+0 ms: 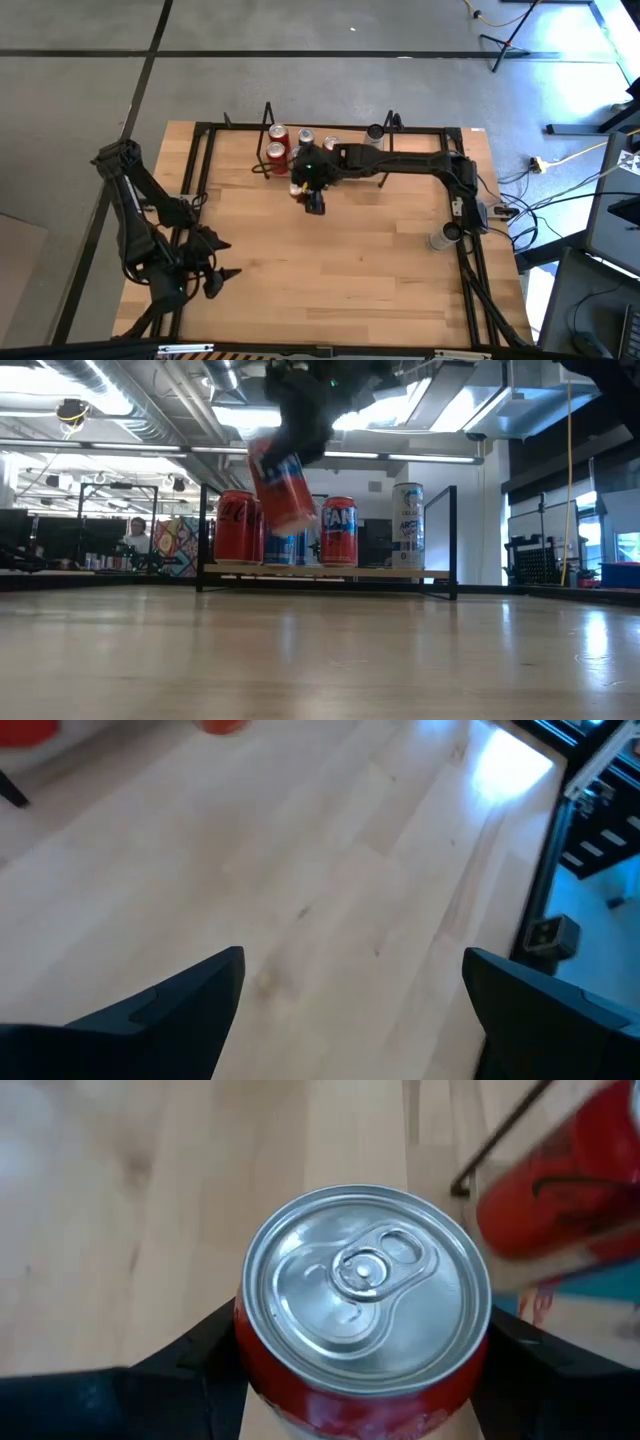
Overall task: Place canned beverage on shelf
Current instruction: Put the red soda can on the shelf aligned with the other red soda can
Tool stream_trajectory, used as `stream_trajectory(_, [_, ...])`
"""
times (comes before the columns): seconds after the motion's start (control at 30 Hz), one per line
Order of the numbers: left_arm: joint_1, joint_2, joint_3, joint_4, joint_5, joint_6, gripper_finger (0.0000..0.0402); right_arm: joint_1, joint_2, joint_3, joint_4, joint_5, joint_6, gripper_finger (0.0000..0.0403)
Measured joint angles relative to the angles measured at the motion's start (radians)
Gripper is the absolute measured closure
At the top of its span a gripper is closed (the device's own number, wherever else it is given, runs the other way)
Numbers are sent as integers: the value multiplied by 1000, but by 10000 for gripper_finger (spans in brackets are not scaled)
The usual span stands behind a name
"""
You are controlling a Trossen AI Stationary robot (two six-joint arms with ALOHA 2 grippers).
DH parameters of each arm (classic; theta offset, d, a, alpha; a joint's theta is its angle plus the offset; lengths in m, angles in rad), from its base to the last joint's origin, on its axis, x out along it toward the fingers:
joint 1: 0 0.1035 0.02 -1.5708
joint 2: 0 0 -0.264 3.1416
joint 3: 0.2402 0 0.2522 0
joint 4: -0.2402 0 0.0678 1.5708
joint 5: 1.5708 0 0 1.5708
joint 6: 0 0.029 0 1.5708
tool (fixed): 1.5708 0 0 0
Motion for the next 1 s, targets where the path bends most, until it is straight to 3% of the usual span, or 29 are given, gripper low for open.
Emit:
stream_trajectory(0.27, [49,-2,0,-5,0,80,30,2,-173,-244,43,12,48,139])
stream_trajectory(0.4, [71,-2,0,-5,-1,125,30,-26,-310,-435,268,39,72,139])
stream_trajectory(0.57, [103,-2,0,-4,-2,192,30,-91,-375,-624,530,57,105,139])
stream_trajectory(1.0, [158,-2,0,-5,-1,251,30,-216,-373,-751,671,82,66,139])
